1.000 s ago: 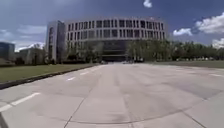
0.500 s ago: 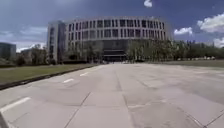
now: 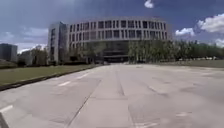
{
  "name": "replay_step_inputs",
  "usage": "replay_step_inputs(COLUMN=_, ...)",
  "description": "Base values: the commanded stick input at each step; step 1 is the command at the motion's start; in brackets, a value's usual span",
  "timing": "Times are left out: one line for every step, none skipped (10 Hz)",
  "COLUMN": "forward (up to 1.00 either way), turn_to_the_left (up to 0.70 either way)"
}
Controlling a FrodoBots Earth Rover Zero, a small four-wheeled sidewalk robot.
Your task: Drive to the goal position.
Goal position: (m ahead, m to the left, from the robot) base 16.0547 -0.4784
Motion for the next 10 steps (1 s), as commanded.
replay_step_inputs(forward=0.85, turn_to_the_left=0.01)
replay_step_inputs(forward=0.85, turn_to_the_left=0.01)
replay_step_inputs(forward=0.85, turn_to_the_left=0.01)
replay_step_inputs(forward=0.85, turn_to_the_left=0.01)
replay_step_inputs(forward=0.85, turn_to_the_left=0.01)
replay_step_inputs(forward=0.85, turn_to_the_left=0.01)
replay_step_inputs(forward=0.85, turn_to_the_left=0.01)
replay_step_inputs(forward=0.85, turn_to_the_left=0.01)
replay_step_inputs(forward=0.85, turn_to_the_left=0.01)
replay_step_inputs(forward=0.85, turn_to_the_left=0.01)
